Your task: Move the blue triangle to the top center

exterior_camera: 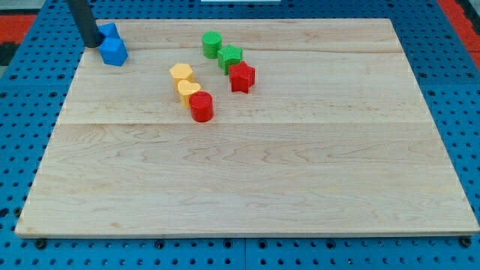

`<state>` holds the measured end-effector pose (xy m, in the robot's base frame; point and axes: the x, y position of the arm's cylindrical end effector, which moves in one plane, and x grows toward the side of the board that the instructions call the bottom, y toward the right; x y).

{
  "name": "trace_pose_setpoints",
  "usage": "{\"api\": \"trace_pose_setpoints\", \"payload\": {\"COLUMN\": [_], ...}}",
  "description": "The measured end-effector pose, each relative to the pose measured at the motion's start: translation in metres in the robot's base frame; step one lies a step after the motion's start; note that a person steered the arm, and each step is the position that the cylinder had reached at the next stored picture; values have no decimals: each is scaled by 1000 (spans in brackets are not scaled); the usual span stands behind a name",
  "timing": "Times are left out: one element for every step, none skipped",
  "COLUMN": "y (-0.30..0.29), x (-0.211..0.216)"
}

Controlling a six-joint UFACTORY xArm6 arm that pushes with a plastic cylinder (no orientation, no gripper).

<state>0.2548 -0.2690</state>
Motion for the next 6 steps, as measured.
{"api": "trace_pose_setpoints", "payload": {"y": [12,14,22,87,171,247], "x": [-9,-34,-47,-44,-35,-35]}}
